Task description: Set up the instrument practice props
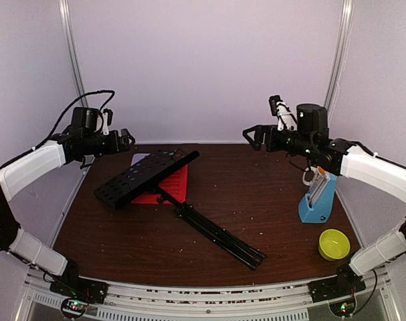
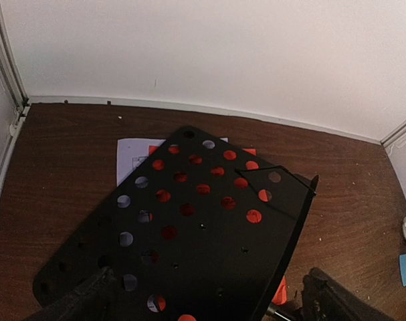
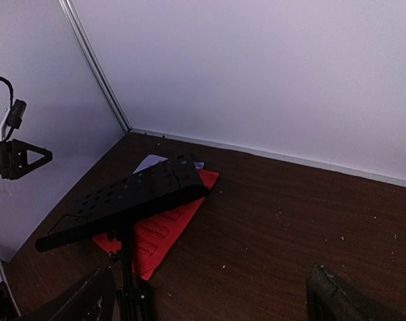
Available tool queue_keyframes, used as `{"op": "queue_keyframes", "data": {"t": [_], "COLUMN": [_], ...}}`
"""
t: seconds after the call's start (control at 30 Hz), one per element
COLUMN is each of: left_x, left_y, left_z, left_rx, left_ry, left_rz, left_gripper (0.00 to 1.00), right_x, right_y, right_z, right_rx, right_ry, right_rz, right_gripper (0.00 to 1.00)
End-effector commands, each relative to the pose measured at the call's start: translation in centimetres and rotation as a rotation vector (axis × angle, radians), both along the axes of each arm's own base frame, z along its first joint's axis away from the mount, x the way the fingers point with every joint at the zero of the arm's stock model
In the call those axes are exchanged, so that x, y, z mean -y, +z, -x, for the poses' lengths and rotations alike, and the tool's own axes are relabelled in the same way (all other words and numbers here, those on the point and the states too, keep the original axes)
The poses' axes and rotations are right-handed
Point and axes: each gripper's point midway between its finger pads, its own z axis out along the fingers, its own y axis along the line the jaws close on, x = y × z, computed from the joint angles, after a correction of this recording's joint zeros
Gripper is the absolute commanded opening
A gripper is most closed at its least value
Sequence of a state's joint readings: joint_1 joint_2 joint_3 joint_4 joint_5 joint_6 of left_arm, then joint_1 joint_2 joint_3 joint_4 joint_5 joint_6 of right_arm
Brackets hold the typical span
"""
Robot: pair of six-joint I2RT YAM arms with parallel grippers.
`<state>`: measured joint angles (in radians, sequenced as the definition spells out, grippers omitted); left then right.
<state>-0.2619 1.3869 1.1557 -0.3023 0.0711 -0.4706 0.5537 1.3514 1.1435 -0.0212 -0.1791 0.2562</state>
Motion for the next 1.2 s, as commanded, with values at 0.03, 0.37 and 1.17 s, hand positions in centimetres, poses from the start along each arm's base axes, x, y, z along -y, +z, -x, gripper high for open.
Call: {"op": "queue_keyframes", "data": {"t": [0.03, 0.37, 1.17], "left_x": [0.8, 5.0, 13.0], "left_y": [1.1, 0.3, -7.1], "left_z": [-0.2, 0.4, 0.4], "left_rx": [-0.033, -0.089, -0.309], "left_ry": [-0.021, -0.292, -0.552], "left_rz": [0.006, -0.071, -0.199], "left_gripper": [0.98, 0.98, 0.77], "right_x": [-0.4, -1.8, -6.4], "right_y": [-2.2, -5.1, -6.4], "right_z": [0.8, 2.2, 4.5], "right_rx": [-0.028, -0.105, -0.205], "right_ry": [0.005, 0.133, 0.352], "right_rz": [0.060, 0.069, 0.034], "right_gripper": [1.00, 1.00, 1.00]}}
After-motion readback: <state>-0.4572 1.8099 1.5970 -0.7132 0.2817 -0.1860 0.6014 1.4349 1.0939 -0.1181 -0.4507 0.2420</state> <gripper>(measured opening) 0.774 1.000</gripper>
